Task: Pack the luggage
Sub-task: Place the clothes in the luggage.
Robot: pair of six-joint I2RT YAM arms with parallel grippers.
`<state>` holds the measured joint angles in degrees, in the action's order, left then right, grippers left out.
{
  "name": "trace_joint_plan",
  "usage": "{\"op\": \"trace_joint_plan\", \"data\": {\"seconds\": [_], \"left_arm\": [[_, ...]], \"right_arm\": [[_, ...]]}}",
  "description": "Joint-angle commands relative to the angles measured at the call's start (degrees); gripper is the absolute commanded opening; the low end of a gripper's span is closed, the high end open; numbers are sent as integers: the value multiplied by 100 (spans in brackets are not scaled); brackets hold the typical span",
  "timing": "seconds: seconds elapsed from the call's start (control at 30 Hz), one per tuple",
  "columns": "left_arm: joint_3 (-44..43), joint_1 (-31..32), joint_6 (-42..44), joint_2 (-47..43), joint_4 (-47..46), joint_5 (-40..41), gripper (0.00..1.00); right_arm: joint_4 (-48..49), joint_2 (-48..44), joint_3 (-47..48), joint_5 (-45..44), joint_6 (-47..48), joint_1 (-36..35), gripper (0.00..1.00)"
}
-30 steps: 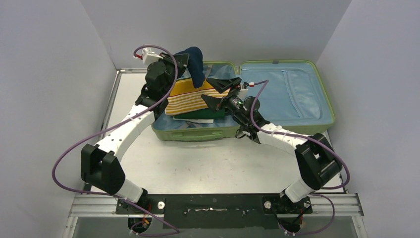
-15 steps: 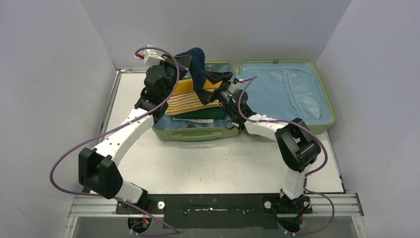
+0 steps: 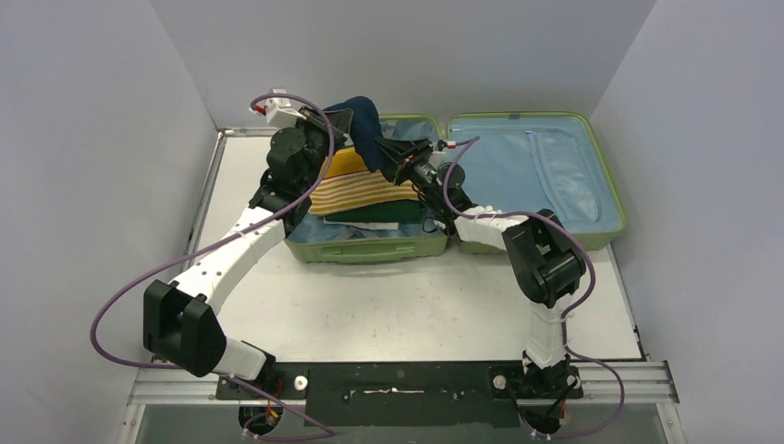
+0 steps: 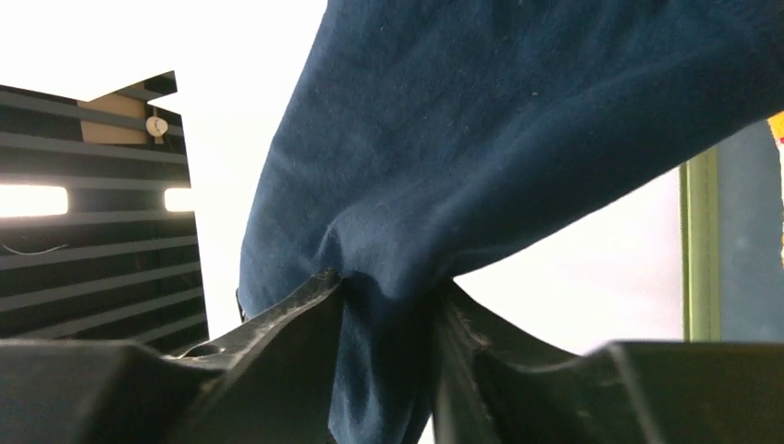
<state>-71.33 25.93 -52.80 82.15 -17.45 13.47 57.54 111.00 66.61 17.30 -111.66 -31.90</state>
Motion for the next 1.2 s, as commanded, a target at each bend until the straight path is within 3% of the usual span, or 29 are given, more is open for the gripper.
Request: {"op": "trace_joint_plan", "data": {"seconds": [0.0, 0.2, 0.33, 0.5, 0.63, 0.87, 1.17], "left_arm": [[-51, -47, 115, -95, -814, 39, 0], [-49, -69, 308, -37, -807, 160, 0], [49, -114, 602, -35, -819, 425, 0], [200, -218, 886, 105, -1095, 614, 0], [187, -329, 1085, 302, -1324, 619, 0], [286, -427, 1265, 740, -1757, 427, 0], [-89, -457, 1281, 1270, -1888, 319, 0]], "right_arm": [[742, 229, 420, 432, -62, 201, 31], [23, 14, 566, 873, 698, 535, 0], [-1883, -302, 1157, 1232, 2288, 919, 0], [-4972, -124, 2952, 1035, 4800, 1038, 0], [-6084, 252, 3880, 758, 5893, 1053, 0], [-6531, 472, 4192, 416, 6810, 1022, 0], [-6298, 767, 4343, 584, 6917, 1063, 0]]}}
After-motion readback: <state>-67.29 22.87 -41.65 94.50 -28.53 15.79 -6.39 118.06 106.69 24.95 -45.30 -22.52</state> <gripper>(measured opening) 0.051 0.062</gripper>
